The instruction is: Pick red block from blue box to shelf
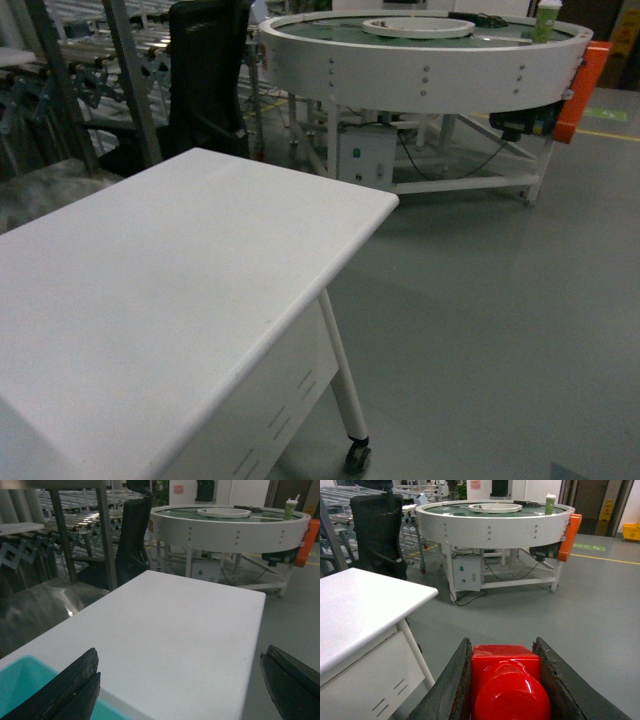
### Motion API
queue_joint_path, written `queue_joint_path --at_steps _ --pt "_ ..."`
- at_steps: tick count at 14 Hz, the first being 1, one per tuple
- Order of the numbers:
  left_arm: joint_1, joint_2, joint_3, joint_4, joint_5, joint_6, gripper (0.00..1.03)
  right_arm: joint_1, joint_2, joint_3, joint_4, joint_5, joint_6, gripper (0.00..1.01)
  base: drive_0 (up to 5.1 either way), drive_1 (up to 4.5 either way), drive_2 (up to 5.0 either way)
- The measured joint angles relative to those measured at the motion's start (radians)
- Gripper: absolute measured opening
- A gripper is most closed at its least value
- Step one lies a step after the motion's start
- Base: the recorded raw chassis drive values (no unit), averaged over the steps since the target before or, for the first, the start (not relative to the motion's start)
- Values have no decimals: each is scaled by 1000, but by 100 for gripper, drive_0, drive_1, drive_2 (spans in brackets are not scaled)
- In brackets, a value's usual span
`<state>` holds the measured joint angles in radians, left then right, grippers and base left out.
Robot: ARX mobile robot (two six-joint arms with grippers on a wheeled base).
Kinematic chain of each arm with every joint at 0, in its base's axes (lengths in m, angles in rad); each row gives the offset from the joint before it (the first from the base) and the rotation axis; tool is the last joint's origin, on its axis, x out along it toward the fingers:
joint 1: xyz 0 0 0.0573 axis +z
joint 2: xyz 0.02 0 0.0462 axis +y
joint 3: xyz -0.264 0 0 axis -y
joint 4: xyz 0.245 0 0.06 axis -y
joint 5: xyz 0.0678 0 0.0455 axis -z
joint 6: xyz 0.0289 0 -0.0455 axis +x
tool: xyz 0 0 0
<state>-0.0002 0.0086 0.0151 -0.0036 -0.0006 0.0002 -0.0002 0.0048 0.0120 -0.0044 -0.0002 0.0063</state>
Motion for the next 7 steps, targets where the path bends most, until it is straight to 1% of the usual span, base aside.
queue_joint_path --at_steps 7 --pt "0 0 0 0 0 0 98 0 0 0 0 0 0 28 -160 -160 -160"
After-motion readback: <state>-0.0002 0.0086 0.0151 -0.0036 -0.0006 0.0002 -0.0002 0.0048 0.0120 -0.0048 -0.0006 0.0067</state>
